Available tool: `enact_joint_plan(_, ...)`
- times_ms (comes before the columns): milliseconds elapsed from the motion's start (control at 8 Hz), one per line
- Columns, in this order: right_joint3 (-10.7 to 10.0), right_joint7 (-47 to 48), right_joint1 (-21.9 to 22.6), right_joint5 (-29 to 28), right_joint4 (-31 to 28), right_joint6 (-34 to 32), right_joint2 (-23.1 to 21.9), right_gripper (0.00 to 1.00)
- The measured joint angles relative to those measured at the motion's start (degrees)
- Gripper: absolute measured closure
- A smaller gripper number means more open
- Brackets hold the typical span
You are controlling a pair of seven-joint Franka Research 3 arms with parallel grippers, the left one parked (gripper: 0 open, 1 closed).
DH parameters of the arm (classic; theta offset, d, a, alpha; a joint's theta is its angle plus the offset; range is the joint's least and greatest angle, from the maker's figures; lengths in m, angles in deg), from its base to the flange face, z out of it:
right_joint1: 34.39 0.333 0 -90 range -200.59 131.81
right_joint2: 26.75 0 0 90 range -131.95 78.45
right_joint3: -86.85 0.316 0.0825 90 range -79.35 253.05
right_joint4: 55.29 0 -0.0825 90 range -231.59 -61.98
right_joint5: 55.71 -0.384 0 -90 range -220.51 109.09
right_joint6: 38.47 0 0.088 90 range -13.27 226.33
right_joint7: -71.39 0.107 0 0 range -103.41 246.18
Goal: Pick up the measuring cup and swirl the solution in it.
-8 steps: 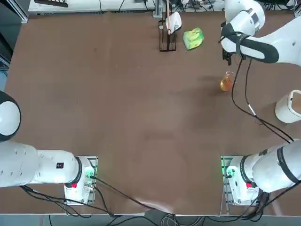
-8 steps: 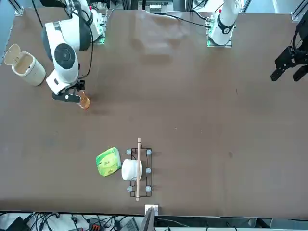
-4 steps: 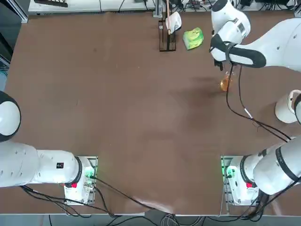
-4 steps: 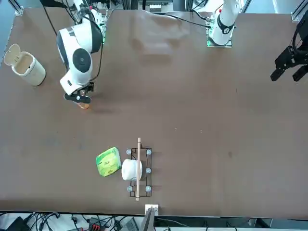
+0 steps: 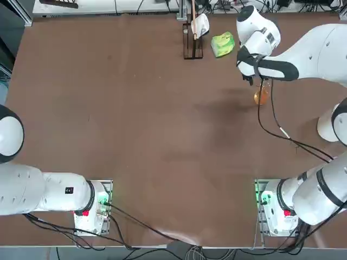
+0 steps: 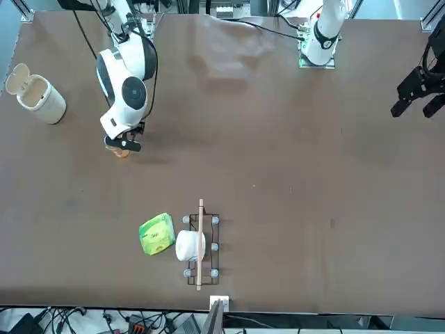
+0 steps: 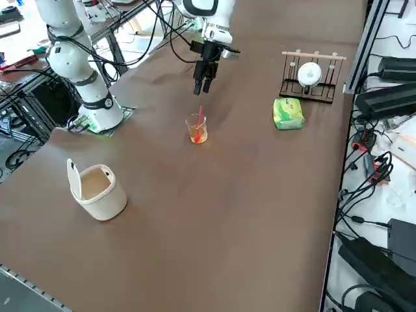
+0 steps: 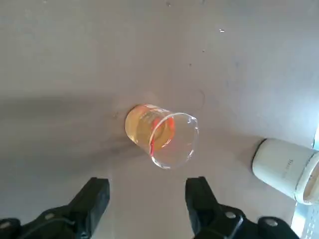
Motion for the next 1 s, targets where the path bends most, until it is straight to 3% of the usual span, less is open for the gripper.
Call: enact_joint_plan(1000,-0.72,0.18,-2.01,1.81,-3.48,8.06,1.40,0.18)
